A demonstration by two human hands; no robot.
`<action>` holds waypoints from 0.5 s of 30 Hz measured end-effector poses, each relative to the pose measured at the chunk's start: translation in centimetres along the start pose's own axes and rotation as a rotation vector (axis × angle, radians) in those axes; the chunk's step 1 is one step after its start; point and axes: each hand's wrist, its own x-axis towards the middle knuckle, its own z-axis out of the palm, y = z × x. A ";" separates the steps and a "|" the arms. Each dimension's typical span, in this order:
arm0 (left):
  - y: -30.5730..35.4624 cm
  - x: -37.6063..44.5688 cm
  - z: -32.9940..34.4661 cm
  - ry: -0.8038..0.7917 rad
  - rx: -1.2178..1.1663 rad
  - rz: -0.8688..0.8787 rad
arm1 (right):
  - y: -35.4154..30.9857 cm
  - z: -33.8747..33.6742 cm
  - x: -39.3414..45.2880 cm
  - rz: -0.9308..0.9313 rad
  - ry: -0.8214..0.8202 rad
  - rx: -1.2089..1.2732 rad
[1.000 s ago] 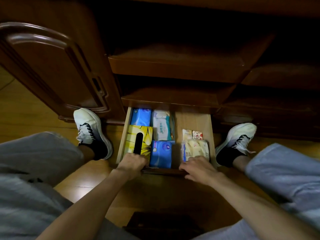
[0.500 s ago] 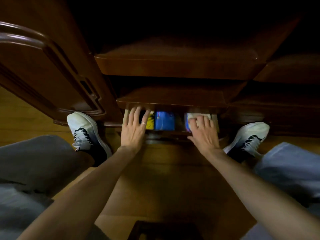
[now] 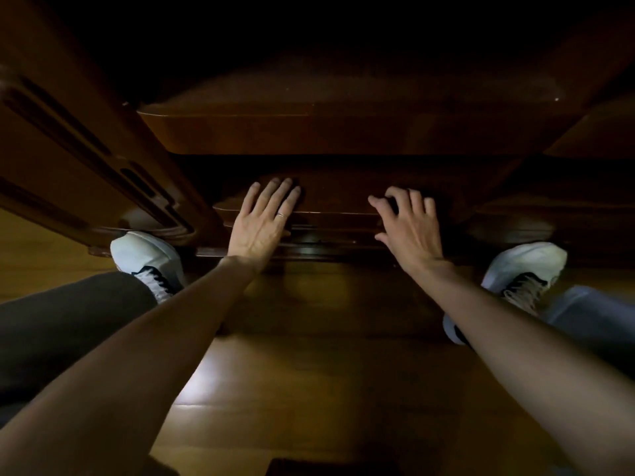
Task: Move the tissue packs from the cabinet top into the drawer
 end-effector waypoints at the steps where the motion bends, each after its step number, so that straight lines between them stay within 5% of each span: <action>1: 0.2 0.0 -0.3 -0.018 0.006 -0.004 | -0.2 0.0 0.0 0.012 -0.007 0.009; 15: 1.1 -2.7 -2.3 -0.001 -0.214 -0.189 | -0.8 -1.6 -3.1 0.129 -0.006 0.194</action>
